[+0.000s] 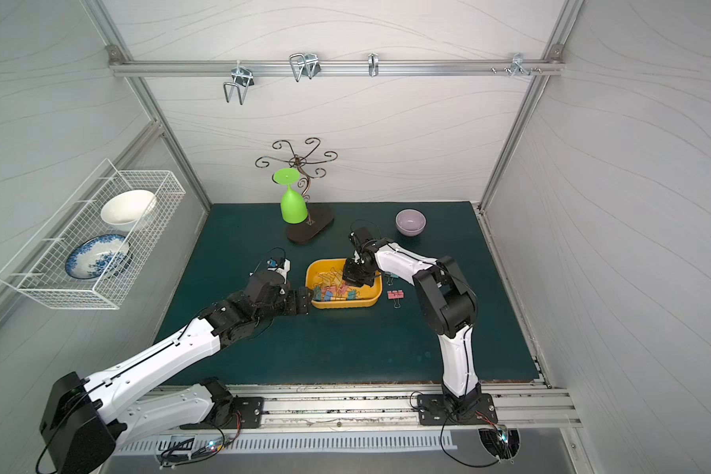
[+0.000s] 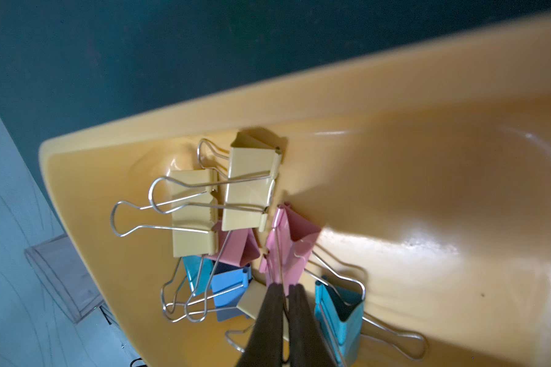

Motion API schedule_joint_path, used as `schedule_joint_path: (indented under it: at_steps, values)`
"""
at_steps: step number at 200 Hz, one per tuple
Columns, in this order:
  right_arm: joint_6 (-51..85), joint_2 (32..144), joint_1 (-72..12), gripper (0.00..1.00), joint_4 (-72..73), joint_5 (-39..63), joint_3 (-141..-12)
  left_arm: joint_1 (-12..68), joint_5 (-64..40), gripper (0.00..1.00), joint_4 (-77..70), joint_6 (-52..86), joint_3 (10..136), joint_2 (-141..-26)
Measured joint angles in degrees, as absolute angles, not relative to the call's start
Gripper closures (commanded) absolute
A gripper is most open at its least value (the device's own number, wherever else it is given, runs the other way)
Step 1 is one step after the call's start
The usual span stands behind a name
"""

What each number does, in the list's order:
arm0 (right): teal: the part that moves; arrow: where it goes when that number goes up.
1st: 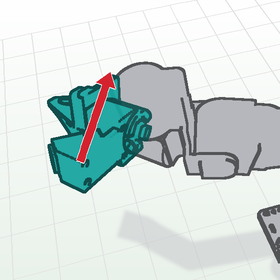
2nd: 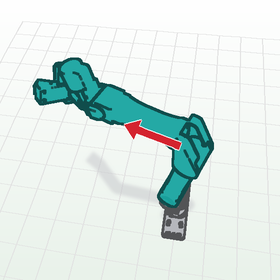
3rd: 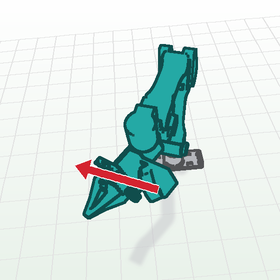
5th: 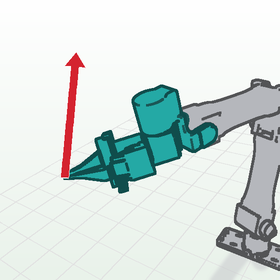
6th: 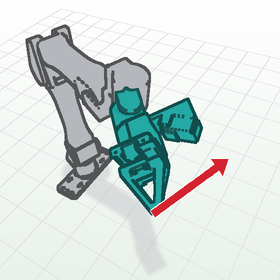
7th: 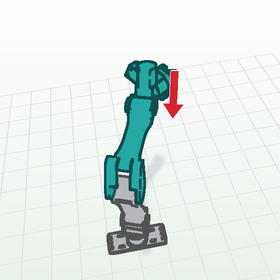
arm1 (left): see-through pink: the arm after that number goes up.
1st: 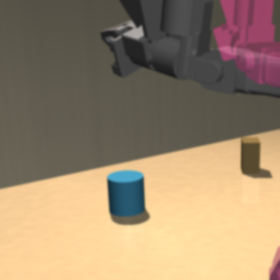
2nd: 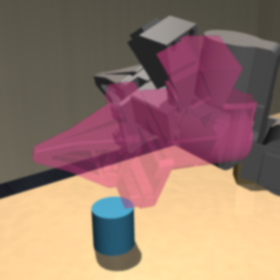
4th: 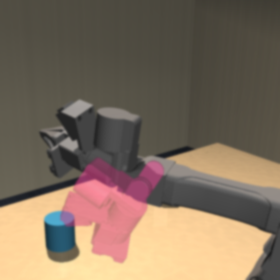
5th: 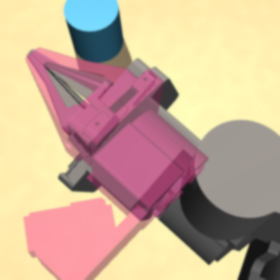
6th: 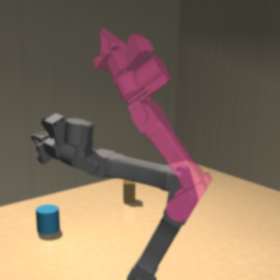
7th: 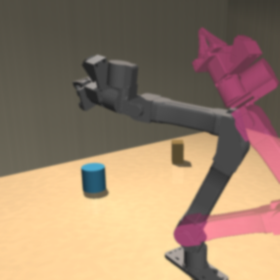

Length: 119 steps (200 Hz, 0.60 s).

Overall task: Take out the binder clips from the storage box
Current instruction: Pick up the binder clip from the storage box.

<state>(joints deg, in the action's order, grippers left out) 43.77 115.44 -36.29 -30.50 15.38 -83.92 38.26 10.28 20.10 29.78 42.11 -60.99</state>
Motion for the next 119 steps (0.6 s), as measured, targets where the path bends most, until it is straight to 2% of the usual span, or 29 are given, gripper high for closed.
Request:
schedule_joint_path:
  at_steps: [119]
  values:
    - [43.2, 104.7, -34.8, 1.0, -32.5, 8.9, -83.1, 38.1, 7.2, 0.02, 19.4, 30.9, 42.0, -61.0]
